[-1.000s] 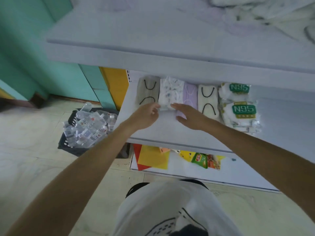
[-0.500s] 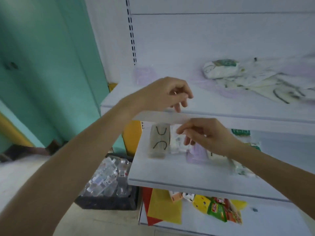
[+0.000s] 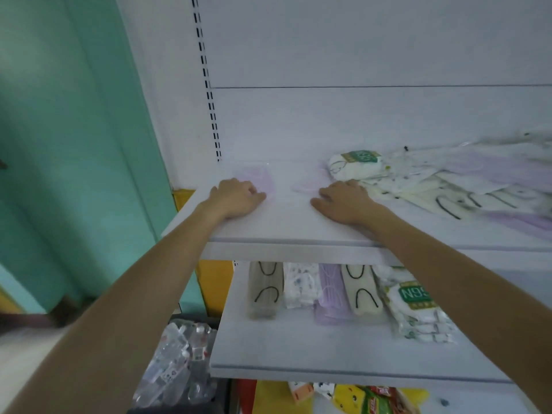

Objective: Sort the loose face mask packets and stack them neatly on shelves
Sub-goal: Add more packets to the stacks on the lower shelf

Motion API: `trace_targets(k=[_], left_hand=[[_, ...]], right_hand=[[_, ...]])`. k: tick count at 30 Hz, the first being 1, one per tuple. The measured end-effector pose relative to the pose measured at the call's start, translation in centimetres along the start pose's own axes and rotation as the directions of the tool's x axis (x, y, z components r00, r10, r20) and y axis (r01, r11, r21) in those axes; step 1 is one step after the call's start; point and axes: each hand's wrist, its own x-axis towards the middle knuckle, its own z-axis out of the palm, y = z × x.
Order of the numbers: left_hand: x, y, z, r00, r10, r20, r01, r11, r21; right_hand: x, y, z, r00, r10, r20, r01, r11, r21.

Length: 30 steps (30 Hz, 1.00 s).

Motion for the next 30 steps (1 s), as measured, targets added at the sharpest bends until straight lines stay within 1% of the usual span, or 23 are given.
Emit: trace_targets(k=[2, 3, 6, 8, 10, 12, 13, 15, 17, 18, 20, 23, 25, 26, 28, 29, 30], left_hand=[[-0.4, 0.9, -0.2, 0.998, 0.062, -0.009, -0.063, 0.995, -0.071], [-0.6, 1.2, -0.1, 0.998, 0.063, -0.007, -0.063, 0.991, -0.119], [-0.9, 1.9, 0.3, 0.999, -0.016, -0.03, 0.009, 0.976, -0.219], [-0.8, 2.4, 0.2, 0.997, -0.033, -0.075, 0.013, 0.966, -0.257], [-0.6, 2.6, -0.1, 0.995, -0.035, -0.093, 0.001, 0.939, -0.344], [-0.4, 2.7, -0.5, 0.997, -0.047, -0.059, 0.015, 0.889, -0.457], [-0.4, 2.8, -0.7, 0.998, -0.045, -0.034, 0.022, 0.864, -0.503], [-0.3, 3.2, -0.7, 0.999, -0.028, 0.025, 0.037, 0.818, -0.575], [-0.1, 3.4, -0.6, 0.997, -0.022, 0.072, 0.062, 0.786, -0.615], [0.0, 3.6, -0.6, 0.996, -0.021, 0.092, 0.074, 0.774, -0.629], [0.0, 3.9, -0.4, 0.996, -0.014, 0.089, 0.07, 0.744, -0.664], [0.3, 4.5, 0.2, 0.999, -0.042, -0.018, 0.018, 0.717, -0.697], [0.6, 5.4, 0.4, 0.996, -0.042, -0.075, -0.029, 0.663, -0.748], [0.7, 6.1, 0.3, 0.997, -0.032, -0.071, -0.035, 0.624, -0.78], [0.9, 7.6, 0.1, 1.0, -0.016, 0.01, 0.017, 0.551, -0.834], [1.0, 8.4, 0.1, 0.999, 0.002, 0.049, 0.041, 0.529, -0.848], [1.0, 9.0, 0.1, 0.998, 0.028, 0.064, 0.04, 0.522, -0.852]], right_hand=[[0.0, -0.5, 0.0, 0.998, -0.06, 0.035, 0.059, 0.998, 0.032], [-0.2, -0.6, -0.1, 0.996, -0.07, 0.054, 0.066, 0.996, 0.067], [-0.3, -0.5, -0.3, 1.0, -0.007, 0.017, 0.005, 0.996, 0.088], [-0.4, -0.2, -0.4, 0.999, 0.045, -0.012, -0.044, 0.994, 0.1], [-0.4, 0.1, -0.7, 0.996, 0.086, -0.018, -0.079, 0.969, 0.235], [-0.3, 0.4, -1.1, 0.994, 0.112, 0.0, -0.104, 0.917, 0.384], [-0.3, 0.5, -1.2, 0.993, 0.119, 0.011, -0.113, 0.906, 0.408], [-0.5, 0.5, -1.2, 0.99, 0.143, 0.015, -0.14, 0.934, 0.33], [-0.7, 0.4, -1.1, 0.985, 0.167, -0.031, -0.155, 0.959, 0.236], [-0.8, 0.4, -1.1, 0.983, 0.175, -0.054, -0.157, 0.957, 0.242], [-0.8, 0.5, -1.3, 0.98, 0.189, -0.066, -0.157, 0.929, 0.335], [-0.6, 0.8, -1.1, 0.972, 0.217, -0.093, -0.141, 0.849, 0.509], [-0.3, 0.9, -0.8, 0.945, 0.296, -0.136, -0.132, 0.729, 0.671], [-0.1, 1.0, -0.8, 0.925, 0.349, -0.151, -0.123, 0.649, 0.751], [0.4, 1.0, -1.2, 0.893, 0.419, -0.167, -0.082, 0.515, 0.853], [0.6, 0.9, -1.5, 0.898, 0.414, -0.152, -0.063, 0.462, 0.885], [0.8, 0.7, -1.7, 0.918, 0.379, -0.118, -0.052, 0.407, 0.912]])
